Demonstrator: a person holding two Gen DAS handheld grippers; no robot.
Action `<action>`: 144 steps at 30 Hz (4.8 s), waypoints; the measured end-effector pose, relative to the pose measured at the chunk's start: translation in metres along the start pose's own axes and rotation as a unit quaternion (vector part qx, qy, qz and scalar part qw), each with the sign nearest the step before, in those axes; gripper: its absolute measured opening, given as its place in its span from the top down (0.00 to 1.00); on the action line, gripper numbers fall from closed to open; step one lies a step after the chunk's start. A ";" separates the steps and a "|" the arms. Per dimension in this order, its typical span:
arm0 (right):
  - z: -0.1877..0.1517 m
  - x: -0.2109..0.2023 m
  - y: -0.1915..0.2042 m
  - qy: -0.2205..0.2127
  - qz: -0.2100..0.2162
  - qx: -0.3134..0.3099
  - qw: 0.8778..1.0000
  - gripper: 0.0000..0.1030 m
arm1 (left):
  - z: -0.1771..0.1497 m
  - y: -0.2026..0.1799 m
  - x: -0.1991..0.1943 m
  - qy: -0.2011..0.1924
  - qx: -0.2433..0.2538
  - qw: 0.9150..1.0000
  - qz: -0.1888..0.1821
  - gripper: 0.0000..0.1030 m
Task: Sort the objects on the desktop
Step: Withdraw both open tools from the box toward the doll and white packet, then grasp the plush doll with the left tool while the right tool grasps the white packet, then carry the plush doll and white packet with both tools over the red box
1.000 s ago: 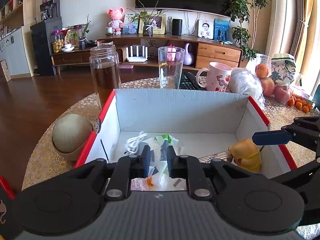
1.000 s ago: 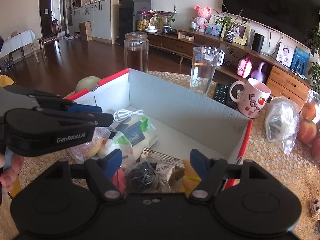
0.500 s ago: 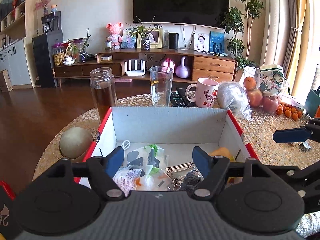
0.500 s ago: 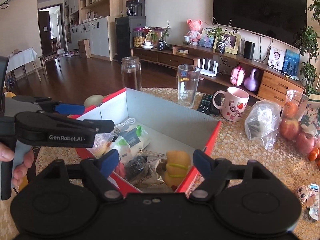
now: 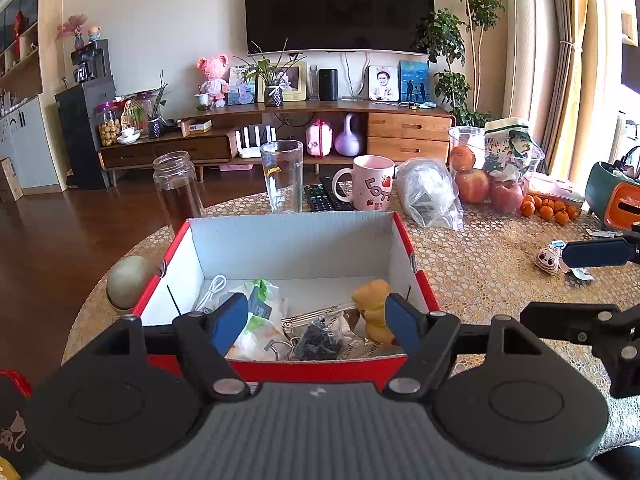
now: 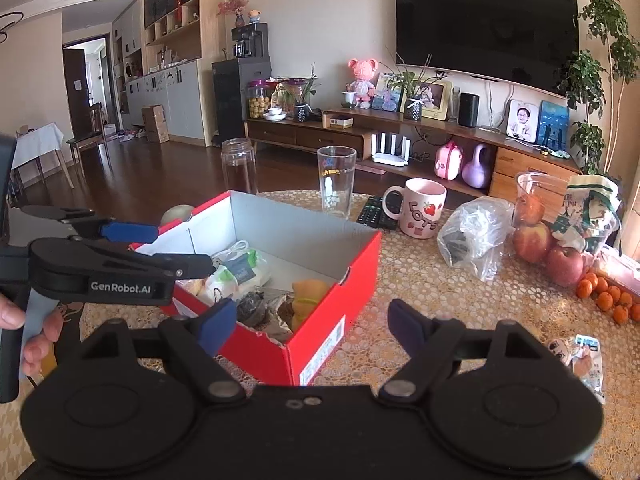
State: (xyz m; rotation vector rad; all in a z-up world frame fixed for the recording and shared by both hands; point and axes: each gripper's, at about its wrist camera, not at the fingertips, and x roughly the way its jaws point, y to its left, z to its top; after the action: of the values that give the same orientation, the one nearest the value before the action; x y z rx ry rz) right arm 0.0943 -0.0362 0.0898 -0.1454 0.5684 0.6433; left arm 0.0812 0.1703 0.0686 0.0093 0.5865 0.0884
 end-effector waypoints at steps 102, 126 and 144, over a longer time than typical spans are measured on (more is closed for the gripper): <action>-0.115 0.105 -0.363 0.051 -0.155 0.144 0.976 0.31 | 0.007 -0.352 0.283 0.020 0.205 0.945 -0.255 0.37; -0.119 0.049 -0.325 0.024 -0.159 0.151 0.975 0.41 | 0.003 -0.335 0.221 0.024 0.179 0.945 -0.272 0.54; -0.118 -0.016 -0.224 0.008 -0.124 0.117 0.985 0.41 | -0.034 -0.265 0.105 0.023 0.149 0.960 -0.237 0.54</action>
State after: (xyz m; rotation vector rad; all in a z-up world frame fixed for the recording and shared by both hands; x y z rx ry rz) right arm 0.1654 -0.2582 -0.0108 0.0012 0.6254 0.3305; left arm 0.1712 -0.0857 -0.0266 0.1586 0.6305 -0.4685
